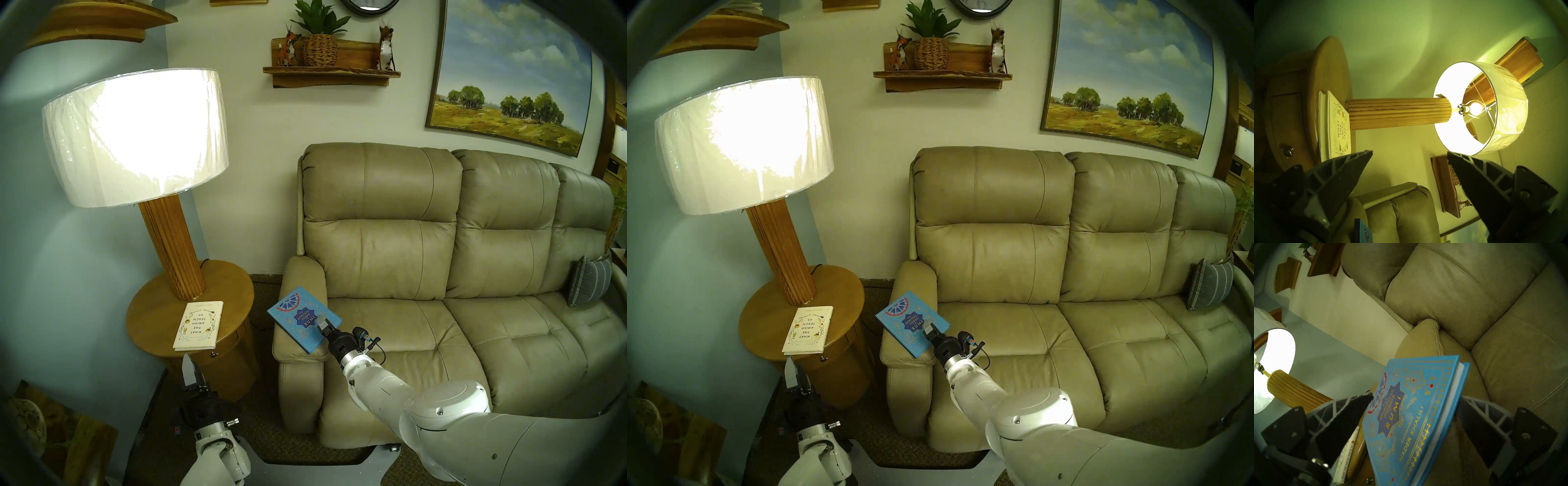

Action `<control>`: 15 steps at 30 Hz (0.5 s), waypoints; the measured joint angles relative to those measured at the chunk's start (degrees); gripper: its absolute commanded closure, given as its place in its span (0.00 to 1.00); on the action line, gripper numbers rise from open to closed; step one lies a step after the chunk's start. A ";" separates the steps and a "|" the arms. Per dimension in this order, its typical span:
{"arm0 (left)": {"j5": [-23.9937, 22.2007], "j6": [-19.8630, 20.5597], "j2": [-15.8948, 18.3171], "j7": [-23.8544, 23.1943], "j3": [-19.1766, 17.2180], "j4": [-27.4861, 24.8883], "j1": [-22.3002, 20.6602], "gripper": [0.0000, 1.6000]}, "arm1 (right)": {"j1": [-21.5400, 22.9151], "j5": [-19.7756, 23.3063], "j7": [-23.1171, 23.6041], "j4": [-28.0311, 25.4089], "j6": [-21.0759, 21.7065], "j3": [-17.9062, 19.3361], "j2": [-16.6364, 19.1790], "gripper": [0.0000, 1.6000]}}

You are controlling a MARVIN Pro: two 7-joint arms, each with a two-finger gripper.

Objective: Move books from sofa to side table

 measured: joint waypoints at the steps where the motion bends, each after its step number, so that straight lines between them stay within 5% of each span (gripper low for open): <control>1: 0.01 0.00 -0.01 0.12 -0.03 -0.02 0.03 0.00 | 0.02 0.05 0.00 0.04 0.00 0.05 0.00 0.08; 3: 0.03 -0.01 -0.03 0.57 -0.11 -0.11 0.13 0.00 | 0.08 0.24 -0.02 0.18 0.02 0.27 -0.02 0.51; 5: 0.06 -0.03 -0.06 1.00 -0.22 -0.20 0.22 0.00 | 0.08 0.46 -0.08 0.29 0.03 0.51 -0.03 0.69; 7: 0.09 -0.06 -0.09 1.42 -0.39 -0.27 0.30 0.00 | 0.07 0.64 -0.09 0.38 0.05 0.70 -0.04 1.00; 15: 0.17 -0.10 -0.09 2.29 -1.21 -0.93 0.54 0.00 | -0.14 1.29 1.09 0.84 0.05 1.32 -0.10 1.00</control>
